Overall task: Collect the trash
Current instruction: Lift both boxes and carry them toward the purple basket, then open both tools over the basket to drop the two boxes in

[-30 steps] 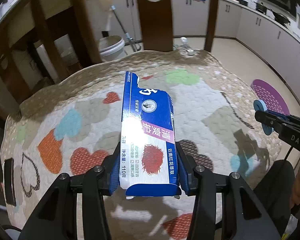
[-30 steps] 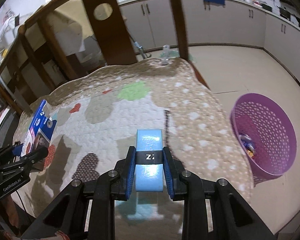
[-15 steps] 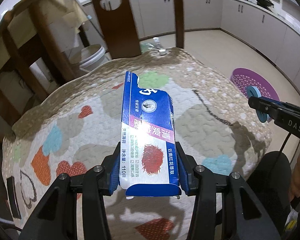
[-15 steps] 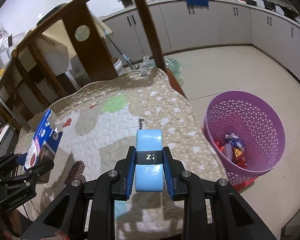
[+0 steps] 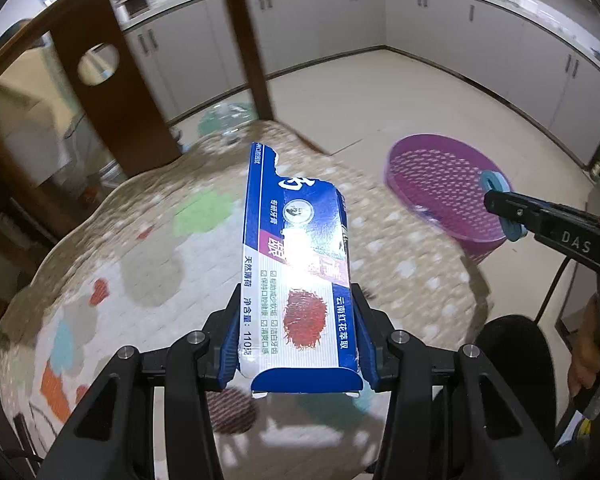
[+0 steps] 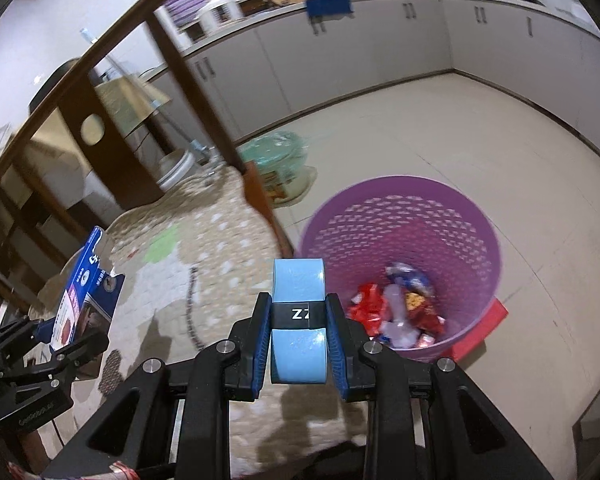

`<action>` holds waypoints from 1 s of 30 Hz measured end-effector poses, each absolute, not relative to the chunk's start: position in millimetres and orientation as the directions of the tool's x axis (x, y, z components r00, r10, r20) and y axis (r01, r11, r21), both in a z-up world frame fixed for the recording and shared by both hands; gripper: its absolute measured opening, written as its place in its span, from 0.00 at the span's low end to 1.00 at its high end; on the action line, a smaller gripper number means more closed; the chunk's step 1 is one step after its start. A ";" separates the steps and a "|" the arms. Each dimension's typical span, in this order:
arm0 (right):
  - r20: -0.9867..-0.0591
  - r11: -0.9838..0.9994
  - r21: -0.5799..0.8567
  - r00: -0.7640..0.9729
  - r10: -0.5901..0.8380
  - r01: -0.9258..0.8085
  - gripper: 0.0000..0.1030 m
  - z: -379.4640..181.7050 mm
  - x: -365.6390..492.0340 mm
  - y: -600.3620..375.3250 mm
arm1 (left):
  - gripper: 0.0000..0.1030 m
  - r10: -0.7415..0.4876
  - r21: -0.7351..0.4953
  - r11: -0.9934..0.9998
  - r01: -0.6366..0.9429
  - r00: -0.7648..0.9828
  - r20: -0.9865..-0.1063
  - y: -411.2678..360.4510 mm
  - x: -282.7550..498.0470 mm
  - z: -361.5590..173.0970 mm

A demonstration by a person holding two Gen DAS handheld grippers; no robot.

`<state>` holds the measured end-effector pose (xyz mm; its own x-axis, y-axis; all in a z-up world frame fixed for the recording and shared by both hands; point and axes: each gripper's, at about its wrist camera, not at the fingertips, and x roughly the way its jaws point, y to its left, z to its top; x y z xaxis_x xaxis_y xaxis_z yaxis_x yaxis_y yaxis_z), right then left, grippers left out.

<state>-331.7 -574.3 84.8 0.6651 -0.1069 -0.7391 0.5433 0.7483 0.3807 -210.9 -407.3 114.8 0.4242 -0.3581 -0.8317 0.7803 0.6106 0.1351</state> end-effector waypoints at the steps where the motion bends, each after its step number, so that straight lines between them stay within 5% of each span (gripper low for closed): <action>1: -0.740 0.742 0.382 0.663 -0.111 0.551 0.28 84.2 -334.4 -578.6 | 0.45 -0.366 0.130 0.600 0.789 0.416 -0.832 -415.3 -211.9 115.1; 30: -0.751 0.628 0.403 0.633 -0.189 0.666 0.28 60.4 -356.0 -665.7 | 0.45 -0.445 0.046 0.432 0.901 0.257 -0.858 -567.9 -209.2 88.8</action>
